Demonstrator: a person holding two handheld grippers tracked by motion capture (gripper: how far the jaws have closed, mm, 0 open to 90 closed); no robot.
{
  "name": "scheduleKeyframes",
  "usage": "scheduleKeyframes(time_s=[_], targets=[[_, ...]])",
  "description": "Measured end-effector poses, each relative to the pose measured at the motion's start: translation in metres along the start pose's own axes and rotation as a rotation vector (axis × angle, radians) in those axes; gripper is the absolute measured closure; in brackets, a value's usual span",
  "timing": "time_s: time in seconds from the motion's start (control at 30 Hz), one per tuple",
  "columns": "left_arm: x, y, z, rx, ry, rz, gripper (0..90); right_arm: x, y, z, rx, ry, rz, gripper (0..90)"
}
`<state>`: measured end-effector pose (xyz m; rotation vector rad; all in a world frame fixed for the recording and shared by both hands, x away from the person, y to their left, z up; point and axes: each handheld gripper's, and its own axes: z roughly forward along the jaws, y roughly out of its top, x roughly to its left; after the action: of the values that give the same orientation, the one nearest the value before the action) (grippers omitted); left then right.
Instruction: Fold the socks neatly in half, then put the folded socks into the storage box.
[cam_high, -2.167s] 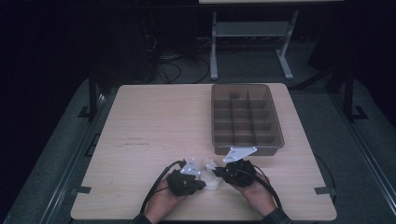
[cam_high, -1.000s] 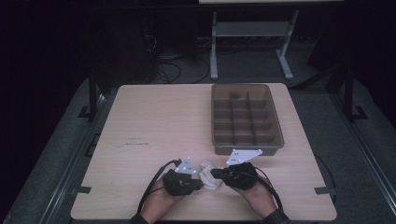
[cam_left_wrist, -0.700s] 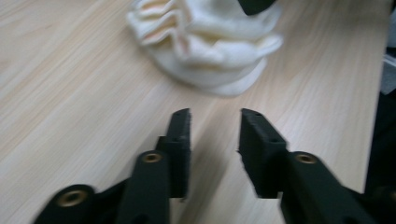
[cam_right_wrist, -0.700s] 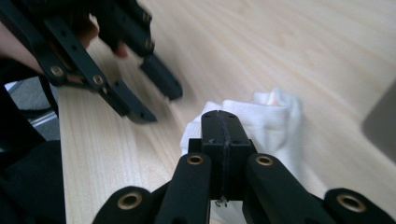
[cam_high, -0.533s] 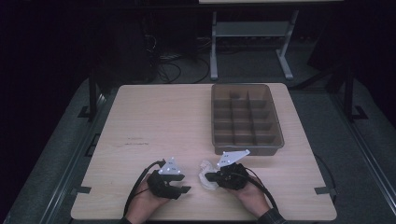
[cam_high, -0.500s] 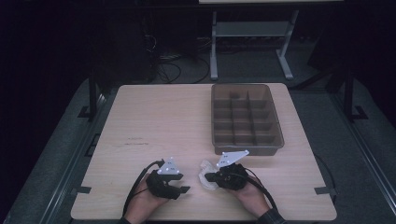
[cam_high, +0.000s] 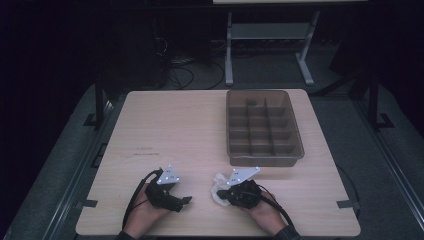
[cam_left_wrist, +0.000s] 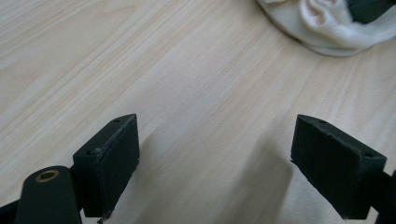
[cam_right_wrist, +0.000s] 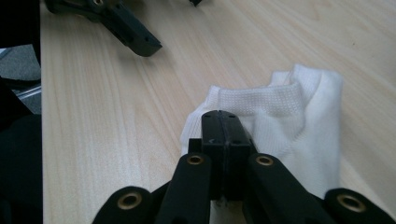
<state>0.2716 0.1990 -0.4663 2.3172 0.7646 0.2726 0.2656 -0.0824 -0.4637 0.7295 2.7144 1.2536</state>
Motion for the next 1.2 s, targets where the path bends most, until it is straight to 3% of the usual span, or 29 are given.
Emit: scheduleKeyframes(time_s=[0.23,0.3,0.43,0.7,0.9,1.1,1.2], targets=[[0.006,-0.005,0.001,-0.024,0.016,0.009,13.5,-0.008,0.005,-0.020,-0.089,-0.049,0.032,56.1],[0.007,-0.006,0.001,-0.035,0.016,0.010,13.5,-0.012,0.004,-0.021,-0.091,-0.080,0.057,45.4],[0.008,-0.008,0.002,-0.053,0.016,0.013,13.4,-0.021,0.000,-0.017,-0.084,-0.089,0.120,34.4],[0.008,-0.010,0.003,-0.075,0.011,0.016,13.3,-0.023,-0.005,-0.004,-0.063,-0.069,0.130,25.2],[0.008,-0.011,0.003,-0.082,0.011,0.015,13.4,-0.021,-0.008,0.004,-0.047,-0.052,0.106,22.3],[0.009,-0.011,0.003,-0.080,0.011,0.017,13.4,-0.019,-0.010,0.008,-0.049,-0.034,0.095,24.2],[0.008,-0.011,0.003,-0.083,0.011,0.015,13.3,-0.019,-0.011,0.007,-0.052,-0.019,0.091,29.8]])
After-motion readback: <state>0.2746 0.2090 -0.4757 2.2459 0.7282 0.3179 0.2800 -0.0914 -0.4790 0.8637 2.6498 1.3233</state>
